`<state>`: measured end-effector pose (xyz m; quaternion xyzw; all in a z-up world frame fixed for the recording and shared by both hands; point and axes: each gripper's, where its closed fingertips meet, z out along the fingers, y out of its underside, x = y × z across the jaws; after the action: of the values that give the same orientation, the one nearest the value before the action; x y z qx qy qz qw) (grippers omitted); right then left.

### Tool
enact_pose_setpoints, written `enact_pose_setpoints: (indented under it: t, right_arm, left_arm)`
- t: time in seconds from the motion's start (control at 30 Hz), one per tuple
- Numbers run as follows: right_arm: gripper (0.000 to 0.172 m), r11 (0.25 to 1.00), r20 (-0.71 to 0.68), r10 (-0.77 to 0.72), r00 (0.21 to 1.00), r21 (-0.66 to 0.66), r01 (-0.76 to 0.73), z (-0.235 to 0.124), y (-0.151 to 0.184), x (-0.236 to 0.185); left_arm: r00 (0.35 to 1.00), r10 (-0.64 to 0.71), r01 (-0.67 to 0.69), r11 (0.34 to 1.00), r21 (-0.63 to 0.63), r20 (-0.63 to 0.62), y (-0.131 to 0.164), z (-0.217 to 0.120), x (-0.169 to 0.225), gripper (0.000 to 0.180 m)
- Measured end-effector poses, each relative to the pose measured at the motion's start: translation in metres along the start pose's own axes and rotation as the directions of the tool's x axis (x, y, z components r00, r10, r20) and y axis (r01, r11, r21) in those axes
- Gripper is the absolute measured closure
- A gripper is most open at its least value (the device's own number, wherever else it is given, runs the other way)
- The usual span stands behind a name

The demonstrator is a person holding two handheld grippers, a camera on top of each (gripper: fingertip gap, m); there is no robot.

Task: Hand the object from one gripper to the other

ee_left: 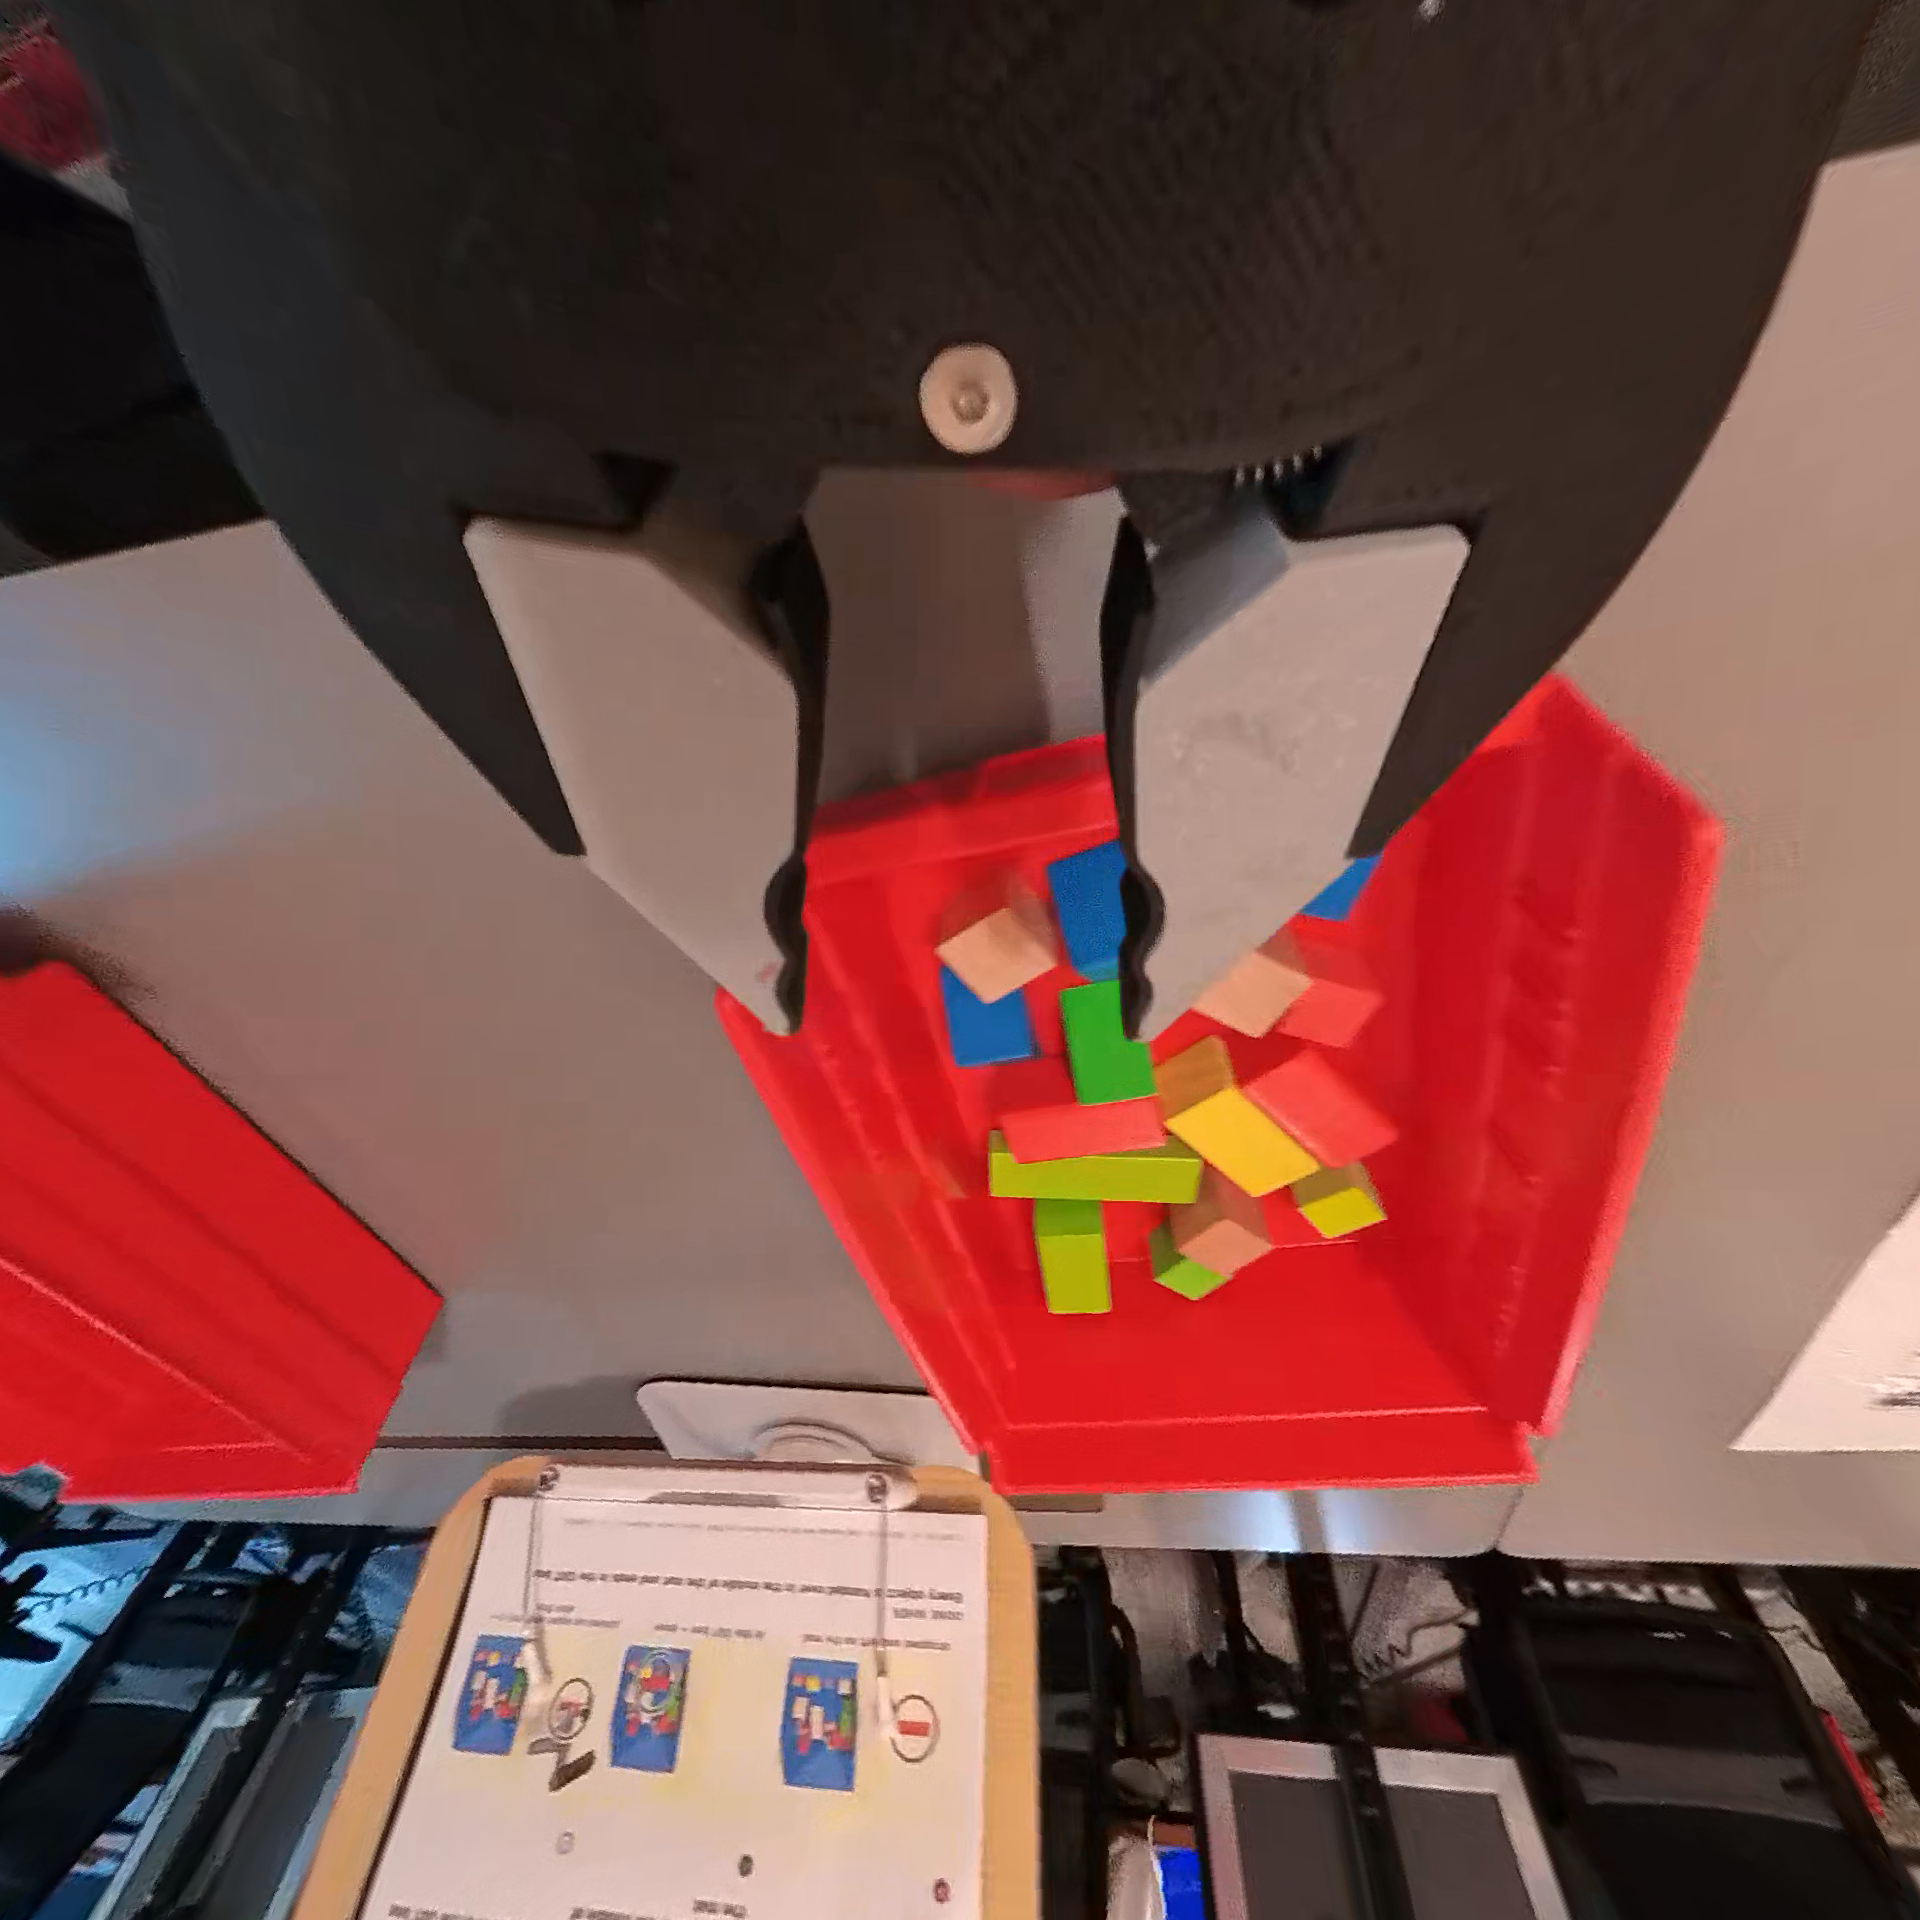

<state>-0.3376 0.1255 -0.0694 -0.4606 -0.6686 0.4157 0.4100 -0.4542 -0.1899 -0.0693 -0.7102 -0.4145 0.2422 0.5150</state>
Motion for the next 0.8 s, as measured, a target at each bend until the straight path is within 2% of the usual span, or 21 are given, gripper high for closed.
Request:
enact_pose_setpoints:
  t: [0.13, 0.23, 0.43, 0.53, 0.7, 0.8]
  right_arm:
    - [0.109, 0.999, 0.197, 0.023, 0.980, -0.042, -0.015, 0.026, 0.003, -0.044]
    - [0.109, 0.997, 0.279, 0.051, 0.959, -0.075, -0.031, 0.047, 0.010, -0.063]
    - [0.110, 0.997, 0.330, 0.002, 0.944, -0.070, 0.022, 0.080, 0.013, -0.073]
    - [0.110, 0.995, 0.358, -0.020, 0.933, -0.087, 0.054, 0.096, 0.017, -0.076]
    - [0.111, 0.996, 0.406, -0.029, 0.913, -0.068, 0.062, 0.114, 0.013, -0.075]
    - [0.111, 0.996, 0.430, -0.032, 0.902, -0.062, 0.065, 0.119, 0.013, -0.078]
  left_arm:
    - [1.000, 0.028, -0.028, 0.998, -0.048, 0.003, 0.002, -0.001, -0.024, 0.129]
    - [0.999, 0.048, -0.048, 0.990, -0.133, -0.001, 0.010, 0.022, -0.037, 0.131]
    - [0.995, 0.090, -0.102, 0.935, -0.340, -0.050, 0.028, 0.092, -0.046, 0.131]
    - [0.993, 0.101, -0.120, 0.899, -0.421, -0.067, 0.039, 0.116, -0.047, 0.132]
    - [0.987, 0.147, -0.158, 0.817, -0.555, -0.065, 0.069, 0.134, -0.049, 0.131]
    - [0.985, 0.168, -0.159, 0.799, -0.580, -0.039, 0.068, 0.136, -0.056, 0.131]
